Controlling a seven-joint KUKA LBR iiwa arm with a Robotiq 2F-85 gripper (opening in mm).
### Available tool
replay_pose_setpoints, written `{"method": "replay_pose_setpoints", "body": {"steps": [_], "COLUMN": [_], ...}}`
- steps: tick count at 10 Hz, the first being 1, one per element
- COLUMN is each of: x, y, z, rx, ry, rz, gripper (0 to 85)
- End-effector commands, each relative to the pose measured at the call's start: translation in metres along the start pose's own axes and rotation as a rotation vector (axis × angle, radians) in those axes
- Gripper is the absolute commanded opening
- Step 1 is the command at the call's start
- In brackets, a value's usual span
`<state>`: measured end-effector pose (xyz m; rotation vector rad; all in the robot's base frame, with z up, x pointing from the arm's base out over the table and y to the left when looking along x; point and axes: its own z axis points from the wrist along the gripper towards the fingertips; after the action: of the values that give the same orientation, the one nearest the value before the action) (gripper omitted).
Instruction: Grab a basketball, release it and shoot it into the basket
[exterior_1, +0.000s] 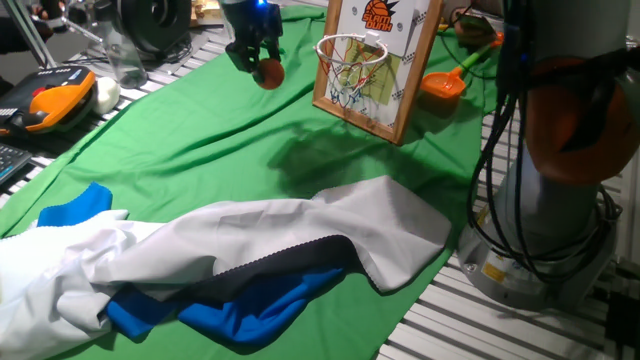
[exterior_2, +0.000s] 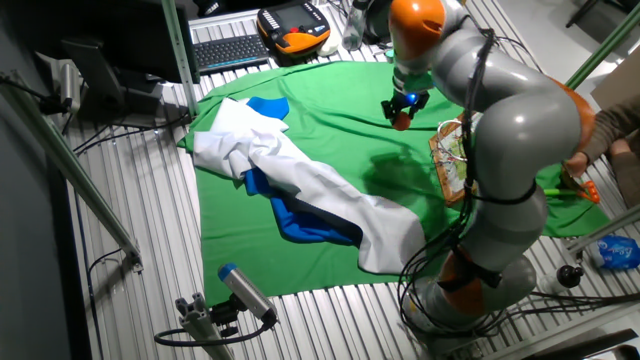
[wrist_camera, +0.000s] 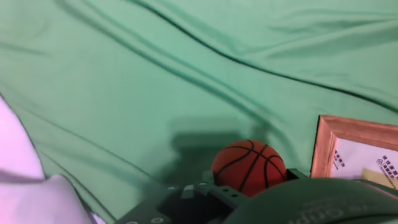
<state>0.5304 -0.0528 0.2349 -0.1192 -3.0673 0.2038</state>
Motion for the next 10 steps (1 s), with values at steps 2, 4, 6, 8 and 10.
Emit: {"method": "replay_pose_setpoints", "body": {"steps": [2,4,6,8,10], "x": [0.0,0.014,0.026,0.036,0.04], "y": [0.0,-0.025,-0.051,-0.07,-0.09], "z": [0.0,-0.025,-0.047,-0.052,-0.054], "rx": [0.017,0.015,0.025,0.024,0.031], "ry": [0.041,0.076,0.111,0.112,0.111], "rz": [-0.003,-0.017,-0.043,-0.06,-0.091], "gripper": [0.0,0.0,0.0,0.0,0.0]}}
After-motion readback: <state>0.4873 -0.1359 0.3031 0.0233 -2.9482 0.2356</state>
